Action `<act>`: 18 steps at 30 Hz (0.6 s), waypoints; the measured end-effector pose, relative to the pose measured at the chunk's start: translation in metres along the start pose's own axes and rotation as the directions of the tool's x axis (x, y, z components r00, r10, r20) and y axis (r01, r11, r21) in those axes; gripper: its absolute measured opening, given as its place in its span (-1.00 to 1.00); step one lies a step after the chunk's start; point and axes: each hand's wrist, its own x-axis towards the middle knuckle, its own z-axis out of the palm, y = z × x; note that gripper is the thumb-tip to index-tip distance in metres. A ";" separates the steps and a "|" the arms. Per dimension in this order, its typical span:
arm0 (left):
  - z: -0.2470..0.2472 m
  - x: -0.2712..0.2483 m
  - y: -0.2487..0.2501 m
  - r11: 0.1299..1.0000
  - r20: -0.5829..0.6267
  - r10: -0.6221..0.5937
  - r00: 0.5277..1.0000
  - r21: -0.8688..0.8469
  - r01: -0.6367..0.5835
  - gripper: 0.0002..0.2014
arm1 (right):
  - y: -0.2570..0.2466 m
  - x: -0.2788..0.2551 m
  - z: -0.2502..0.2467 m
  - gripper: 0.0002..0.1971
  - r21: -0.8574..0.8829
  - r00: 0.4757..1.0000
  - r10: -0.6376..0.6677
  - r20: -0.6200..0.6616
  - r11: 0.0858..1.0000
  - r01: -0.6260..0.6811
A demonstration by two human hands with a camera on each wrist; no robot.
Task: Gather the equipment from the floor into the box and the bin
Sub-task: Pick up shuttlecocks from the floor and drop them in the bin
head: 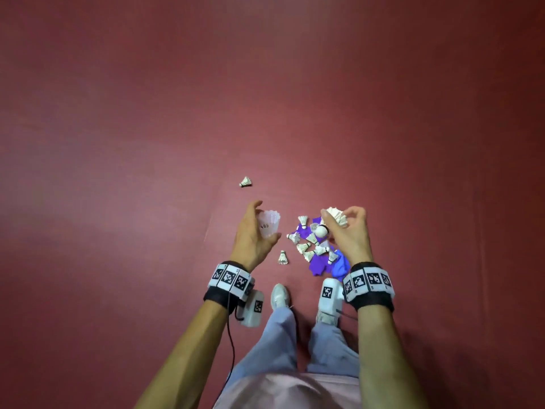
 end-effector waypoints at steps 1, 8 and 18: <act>-0.018 -0.012 0.001 1.000 -0.041 -0.013 0.999 -0.010 0.013 -0.18 | -0.019 -0.014 0.009 -0.43 -0.004 0.998 -0.025 0.049 1.000 0.025; -0.159 -0.123 -0.045 0.995 -0.331 -0.090 0.939 -0.063 0.073 -0.47 | -0.105 -0.101 0.142 -0.65 -0.126 0.890 -0.235 0.391 0.944 0.305; -0.298 -0.356 -0.201 0.925 -0.664 -0.379 0.644 -0.271 0.266 -0.49 | -0.079 -0.352 0.358 -0.58 -0.042 0.420 -0.319 0.850 0.753 0.656</act>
